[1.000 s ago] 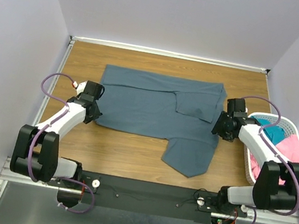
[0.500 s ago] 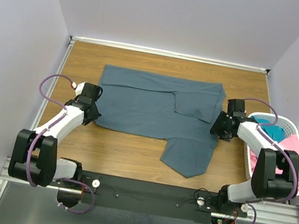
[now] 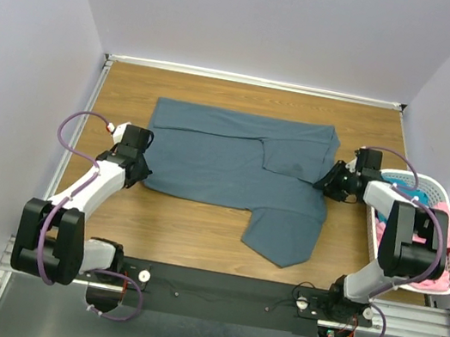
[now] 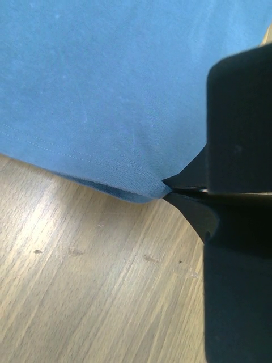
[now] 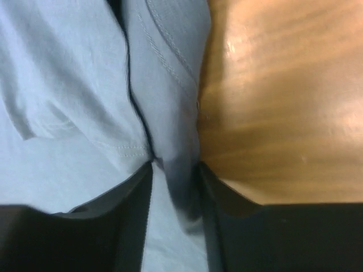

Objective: Fold and stack the t-shirts
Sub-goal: Fold the tshirt

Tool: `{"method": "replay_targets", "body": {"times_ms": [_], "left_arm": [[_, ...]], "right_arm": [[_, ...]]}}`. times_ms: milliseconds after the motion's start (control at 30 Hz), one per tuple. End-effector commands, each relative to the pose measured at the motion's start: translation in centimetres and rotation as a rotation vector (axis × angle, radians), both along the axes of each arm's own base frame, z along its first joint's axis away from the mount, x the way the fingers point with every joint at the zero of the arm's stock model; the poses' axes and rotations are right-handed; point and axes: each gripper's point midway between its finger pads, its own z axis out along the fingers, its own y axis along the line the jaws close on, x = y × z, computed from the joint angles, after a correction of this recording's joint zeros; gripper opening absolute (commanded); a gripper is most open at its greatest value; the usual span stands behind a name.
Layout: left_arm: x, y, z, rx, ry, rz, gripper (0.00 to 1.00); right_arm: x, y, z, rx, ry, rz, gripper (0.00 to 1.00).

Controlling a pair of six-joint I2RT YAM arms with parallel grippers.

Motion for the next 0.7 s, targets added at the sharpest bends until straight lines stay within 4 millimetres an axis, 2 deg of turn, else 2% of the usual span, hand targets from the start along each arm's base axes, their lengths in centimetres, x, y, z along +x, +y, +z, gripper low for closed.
{"method": "replay_targets", "body": {"times_ms": [0, 33, 100, 133, 200, 300, 333, 367, 400, 433, 467, 533, 600, 667], "left_arm": [[0.3, 0.4, 0.7, 0.012, -0.04, 0.013, 0.04], [0.2, 0.5, 0.6, 0.014, -0.036, 0.014, 0.04], [0.3, 0.5, 0.7, 0.014, -0.04, 0.015, 0.04], [0.2, 0.5, 0.7, 0.015, -0.037, 0.015, 0.04], [0.3, 0.5, 0.7, 0.017, -0.041, 0.015, 0.04], [0.3, 0.5, 0.8, 0.016, -0.045, 0.015, 0.04], [0.3, 0.5, 0.8, 0.016, -0.044, 0.015, 0.04], [0.4, 0.5, 0.9, 0.016, -0.047, 0.015, 0.04], [0.3, 0.5, 0.7, 0.018, -0.042, 0.015, 0.04], [0.3, 0.4, 0.8, 0.017, -0.045, 0.013, 0.04], [0.4, 0.4, 0.9, 0.017, -0.048, 0.01, 0.04], [0.4, 0.3, 0.9, 0.018, -0.05, 0.008, 0.04], [0.4, 0.2, 0.8, 0.02, -0.047, 0.004, 0.04], [0.3, 0.1, 0.7, 0.022, -0.043, -0.001, 0.04]], "right_arm": [[1.3, 1.0, 0.6, 0.043, -0.039, 0.065, 0.38], [2.0, 0.5, 1.3, 0.021, -0.054, 0.05, 0.27], [2.5, -0.1, 2.3, -0.014, -0.059, 0.027, 0.18], [1.9, -0.5, 2.4, -0.038, -0.028, 0.023, 0.11], [2.0, -1.5, 3.1, -0.14, 0.0, -0.005, 0.05], [1.6, -1.9, 3.2, -0.3, 0.041, -0.021, 0.02], [0.9, -2.0, 2.9, -0.337, 0.078, -0.027, 0.02], [0.5, -1.2, 2.6, -0.374, 0.096, -0.007, 0.02], [0.3, -1.7, 2.3, -0.433, 0.112, -0.023, 0.02], [-0.1, -1.1, 1.9, -0.46, 0.139, -0.006, 0.04], [-0.3, -1.5, 1.6, -0.509, 0.153, -0.011, 0.06], [-0.5, -0.8, 1.4, -0.562, 0.17, 0.015, 0.14], [-0.6, -0.9, 0.6, -0.626, 0.202, 0.027, 0.17], [-0.3, -0.1, 0.8, -0.651, 0.197, 0.056, 0.29]]}}
